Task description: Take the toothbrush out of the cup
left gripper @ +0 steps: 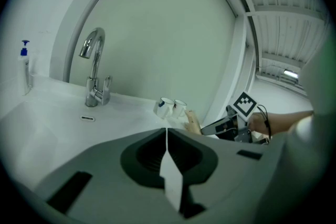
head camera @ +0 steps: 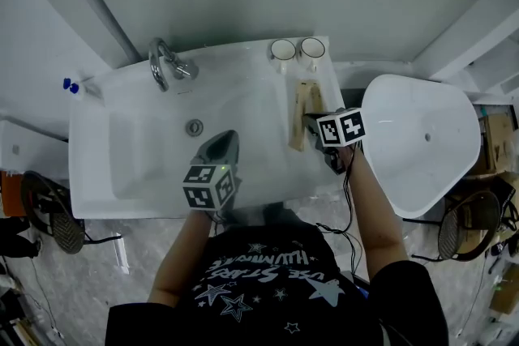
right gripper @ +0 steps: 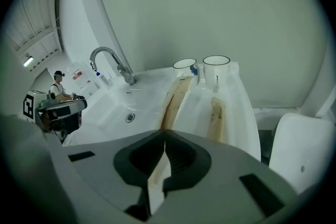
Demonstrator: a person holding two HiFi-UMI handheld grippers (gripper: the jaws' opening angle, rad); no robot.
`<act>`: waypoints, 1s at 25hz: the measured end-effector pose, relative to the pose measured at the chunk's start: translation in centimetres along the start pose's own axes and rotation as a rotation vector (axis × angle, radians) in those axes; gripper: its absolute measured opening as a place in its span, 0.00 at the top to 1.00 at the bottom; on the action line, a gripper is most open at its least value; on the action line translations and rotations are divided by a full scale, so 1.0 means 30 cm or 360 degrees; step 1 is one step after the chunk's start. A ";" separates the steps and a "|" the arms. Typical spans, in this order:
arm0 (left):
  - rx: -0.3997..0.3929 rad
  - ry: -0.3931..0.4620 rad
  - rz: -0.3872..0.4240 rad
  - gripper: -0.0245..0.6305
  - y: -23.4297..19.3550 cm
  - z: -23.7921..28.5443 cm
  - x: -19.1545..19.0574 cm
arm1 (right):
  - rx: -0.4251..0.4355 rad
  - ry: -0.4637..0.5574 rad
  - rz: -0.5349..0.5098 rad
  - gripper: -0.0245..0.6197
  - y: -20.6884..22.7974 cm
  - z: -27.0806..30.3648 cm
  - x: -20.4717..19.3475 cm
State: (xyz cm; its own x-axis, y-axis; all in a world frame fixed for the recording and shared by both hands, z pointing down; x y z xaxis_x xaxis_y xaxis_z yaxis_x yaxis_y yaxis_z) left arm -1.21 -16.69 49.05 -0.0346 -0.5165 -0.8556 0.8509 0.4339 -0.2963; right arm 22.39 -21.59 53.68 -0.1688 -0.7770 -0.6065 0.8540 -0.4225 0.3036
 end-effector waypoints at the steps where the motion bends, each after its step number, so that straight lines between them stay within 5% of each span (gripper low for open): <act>1: 0.0007 0.0000 0.0000 0.93 0.003 0.002 0.000 | -0.0014 -0.0013 0.0002 0.93 0.015 0.010 -0.002; 16: 0.0164 0.0004 -0.0042 0.93 0.000 0.016 -0.018 | -0.0102 -0.0094 0.0010 0.94 0.101 0.107 -0.015; 25: 0.0251 0.0043 -0.0059 0.93 0.027 0.029 -0.024 | 0.0023 0.0378 -0.0158 0.94 0.028 0.007 0.135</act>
State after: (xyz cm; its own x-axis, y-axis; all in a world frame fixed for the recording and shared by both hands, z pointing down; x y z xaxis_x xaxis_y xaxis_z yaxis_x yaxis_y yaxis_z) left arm -0.04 -16.63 49.81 -0.0797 -0.5092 -0.8569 0.9203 0.2926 -0.2595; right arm 22.33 -25.19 51.64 -0.1297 -0.6006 -0.7890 0.8317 -0.4991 0.2432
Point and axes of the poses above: the fingertips, and each gripper's own axes: z forward along the fingers, y to its right, x out of its top, the point moved 4 cm from there along -z, backward along the fingers, and after that the axes turned 2 degrees about x, right-handed, at the moved point
